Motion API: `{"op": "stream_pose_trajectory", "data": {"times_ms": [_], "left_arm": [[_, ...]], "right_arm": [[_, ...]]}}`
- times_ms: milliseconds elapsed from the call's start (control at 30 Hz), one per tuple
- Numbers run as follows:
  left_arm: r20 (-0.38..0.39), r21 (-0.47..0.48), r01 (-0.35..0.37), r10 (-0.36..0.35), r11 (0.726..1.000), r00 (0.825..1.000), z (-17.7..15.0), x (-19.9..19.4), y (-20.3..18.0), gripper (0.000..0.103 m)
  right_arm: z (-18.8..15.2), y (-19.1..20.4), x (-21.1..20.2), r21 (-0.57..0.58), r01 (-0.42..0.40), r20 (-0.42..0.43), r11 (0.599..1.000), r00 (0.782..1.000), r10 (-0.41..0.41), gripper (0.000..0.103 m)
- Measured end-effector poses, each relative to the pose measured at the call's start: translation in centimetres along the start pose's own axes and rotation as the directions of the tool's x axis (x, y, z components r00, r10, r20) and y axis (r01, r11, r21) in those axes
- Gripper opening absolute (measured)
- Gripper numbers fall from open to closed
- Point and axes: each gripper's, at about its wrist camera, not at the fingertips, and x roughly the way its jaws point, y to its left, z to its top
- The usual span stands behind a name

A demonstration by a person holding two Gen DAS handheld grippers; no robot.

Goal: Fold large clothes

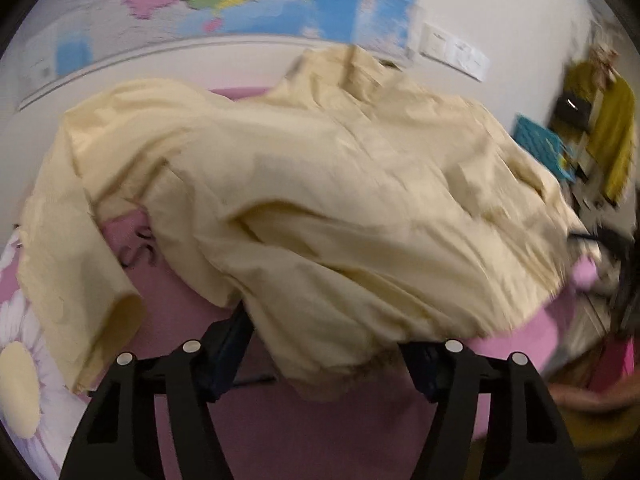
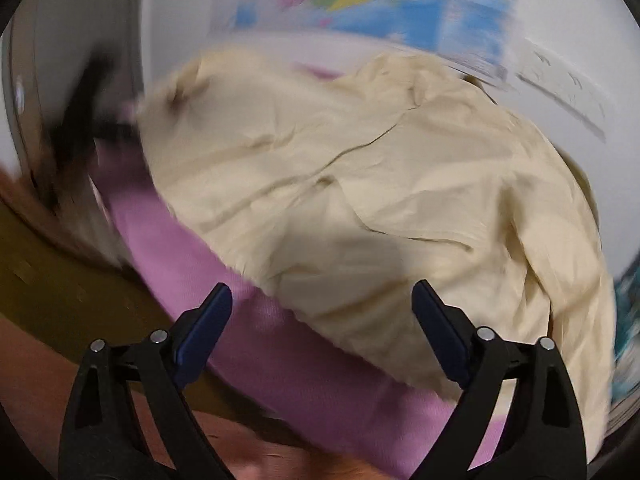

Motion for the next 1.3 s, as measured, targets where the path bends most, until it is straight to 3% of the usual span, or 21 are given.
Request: {"op": "stream_pose_trajectory", "data": {"times_ms": [67,200,300,367,433,500,533,667,700,800,833,867,900,933,967,1067,1167,1233,1300], "left_arm": [[-0.012,-0.045,0.001,-0.002,0.999,1.000,0.9,0.2,0.5,0.067],[-0.062,-0.031,-0.061,0.059,0.998,0.996,0.8,1.4,0.4,0.067],[-0.077,-0.037,-0.102,0.099,0.994,0.992,0.7,2.2,0.3,0.081],[-0.070,-0.033,-0.126,0.123,0.992,0.990,0.7,2.6,0.0,0.080],[-0.077,-0.022,-0.160,0.158,0.987,0.985,0.9,3.1,-0.4,0.078],[-0.078,-0.018,-0.166,0.164,0.986,0.983,0.8,2.9,-0.3,0.077],[-0.079,-0.018,-0.167,0.165,0.986,0.983,0.7,2.8,-0.3,0.077],[-0.084,-0.008,-0.177,0.175,0.984,0.981,0.7,2.9,-0.2,0.078],[-0.084,-0.008,-0.181,0.180,0.983,0.980,0.6,2.9,-0.2,0.079],[-0.075,-0.014,-0.183,0.181,0.983,0.981,0.5,3.1,-0.1,0.078],[-0.072,-0.018,-0.191,0.189,0.981,0.979,0.5,3.2,-0.2,0.073],[-0.069,-0.014,-0.196,0.194,0.981,0.979,0.6,3.2,-0.3,0.057],[-0.066,-0.013,-0.190,0.189,0.982,0.980,0.6,3.1,-0.4,0.044],[-0.070,-0.019,-0.183,0.181,0.983,0.981,0.8,2.9,-0.4,0.017],[-0.073,-0.031,-0.164,0.161,0.986,0.984,1.0,2.5,-0.2,0.012],[-0.058,-0.044,-0.109,0.106,0.993,0.993,1.5,-0.1,0.5,0.009],[-0.026,-0.032,-0.047,0.046,0.998,0.999,2.0,-4.0,1.0,0.009],[-0.046,0.012,-0.048,0.048,0.999,0.998,1.8,-4.7,0.9,0.011],[-0.098,0.072,-0.070,0.077,0.995,0.992,1.0,-4.1,0.5,0.025]], "right_arm": [[0.4,0.1,1.2,-0.011,0.050,-0.019,0.999,0.999,-0.051,0.070],[1.3,-3.6,0.0,0.213,-0.049,0.116,0.976,0.993,0.025,0.039],[2.2,-5.9,-0.3,0.302,-0.052,0.171,0.952,0.985,-0.001,0.038],[2.8,-5.8,1.2,0.306,-0.004,0.097,0.952,0.995,-0.027,0.050],[2.7,-5.2,1.9,0.285,0.061,0.039,0.956,0.996,-0.075,0.073],[1.4,-5.0,1.3,0.278,0.116,0.030,0.954,0.991,-0.129,0.080],[0.6,-5.2,0.8,0.291,0.146,0.029,0.945,0.986,-0.161,0.088],[-3.7,-7.8,-1.1,0.448,0.253,-0.011,0.858,0.961,-0.277,0.094],[-5.2,-8.7,-1.2,0.500,0.243,-0.026,0.831,0.964,-0.266,0.094],[-7.3,-10.3,-0.7,0.593,0.179,-0.022,0.785,0.978,-0.207,0.081],[-7.5,-10.9,-0.5,0.615,0.152,-0.001,0.774,0.981,-0.192,0.063],[-7.6,-11.6,-0.5,0.643,0.137,0.013,0.753,0.982,-0.189,0.054],[-7.7,-12.1,-0.5,0.665,0.100,0.032,0.740,0.986,-0.162,0.022],[-7.7,-12.6,-0.8,0.690,0.042,0.064,0.722,0.991,-0.119,0.015],[-7.7,-13.1,-1.4,0.706,-0.009,0.098,0.708,0.992,-0.085,0.015],[-7.0,-12.9,-4.0,0.687,-0.104,0.169,0.719,0.985,-0.019,0.013],[-6.2,-11.9,-7.2,0.636,-0.135,0.196,0.760,0.981,0.010,0.013],[-6.1,-11.5,-7.3,0.619,-0.101,0.146,0.779,0.989,0.012,0.016],[-6.4,-11.0,-6.0,0.599,-0.051,0.047,0.799,0.998,0.028,0.020]]}}
